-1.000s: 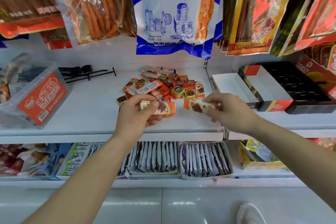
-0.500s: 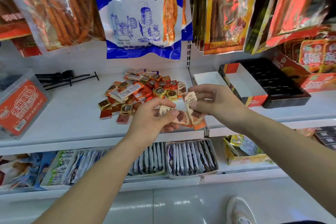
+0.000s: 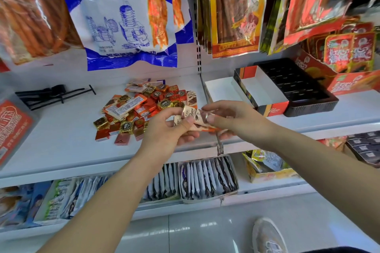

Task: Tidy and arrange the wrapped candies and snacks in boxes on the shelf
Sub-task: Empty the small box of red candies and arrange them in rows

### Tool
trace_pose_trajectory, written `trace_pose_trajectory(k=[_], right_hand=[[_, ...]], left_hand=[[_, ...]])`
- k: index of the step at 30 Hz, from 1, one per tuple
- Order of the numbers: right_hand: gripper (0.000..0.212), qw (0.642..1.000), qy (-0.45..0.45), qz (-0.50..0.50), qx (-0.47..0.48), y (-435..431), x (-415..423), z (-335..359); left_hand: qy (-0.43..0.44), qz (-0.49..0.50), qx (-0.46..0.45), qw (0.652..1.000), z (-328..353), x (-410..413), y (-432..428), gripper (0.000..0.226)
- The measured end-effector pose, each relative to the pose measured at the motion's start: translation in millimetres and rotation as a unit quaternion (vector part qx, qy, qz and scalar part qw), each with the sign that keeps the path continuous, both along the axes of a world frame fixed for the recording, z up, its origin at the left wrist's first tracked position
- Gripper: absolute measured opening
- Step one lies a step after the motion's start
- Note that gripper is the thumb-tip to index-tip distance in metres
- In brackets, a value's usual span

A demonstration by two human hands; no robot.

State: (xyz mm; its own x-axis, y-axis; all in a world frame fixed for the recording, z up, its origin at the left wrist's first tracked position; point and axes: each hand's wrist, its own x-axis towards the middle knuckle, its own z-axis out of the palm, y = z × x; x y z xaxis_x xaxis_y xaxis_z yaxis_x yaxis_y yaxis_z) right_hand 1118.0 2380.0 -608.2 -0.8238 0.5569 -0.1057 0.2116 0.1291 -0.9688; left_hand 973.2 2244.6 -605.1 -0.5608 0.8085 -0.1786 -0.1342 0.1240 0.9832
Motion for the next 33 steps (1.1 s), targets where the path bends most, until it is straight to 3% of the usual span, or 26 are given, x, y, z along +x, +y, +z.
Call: trace_pose_trajectory(k=[2, 6, 13, 16, 22, 25, 28, 31, 33], right_hand=[[0.023, 0.998, 0.009, 0.002, -0.055, 0, 3, -2], [0.022, 0.996, 0.031, -0.04, -0.077, 4, 6, -7], [0.023, 0.997, 0.009, -0.074, -0.034, 5, 21, -3], [0.03, 0.994, 0.009, -0.104, -0.035, 11, 32, 5], [0.023, 0.981, 0.03, -0.189, 0.017, 39, 86, 28], [0.025, 0.957, 0.043, -0.28, 0.058, 70, 124, 35], [0.025, 0.902, 0.0, -0.41, 0.134, 107, 144, 23], [0.032, 0.868, -0.045, -0.445, 0.214, 131, 132, 4], [0.034, 0.858, -0.072, -0.443, 0.251, 141, 119, -9]], left_hand=[[-0.014, -0.004, 0.001, 1.0, -2, -1, 3, 0.022], [-0.053, -0.017, -0.004, 0.998, -3, 3, 9, 0.026], [-0.03, -0.025, -0.001, 0.999, -1, 18, 15, 0.025], [0.029, -0.018, -0.001, 0.999, 4, 30, 25, 0.022], [0.188, -0.072, -0.004, 0.98, 8, 63, 67, 0.021], [0.322, -0.081, -0.009, 0.943, 8, 73, 93, 0.028], [0.427, -0.101, -0.025, 0.898, 6, 83, 121, 0.034], [0.511, -0.138, -0.051, 0.847, -2, 91, 146, 0.038], [0.518, -0.146, -0.07, 0.84, -7, 93, 157, 0.037]])
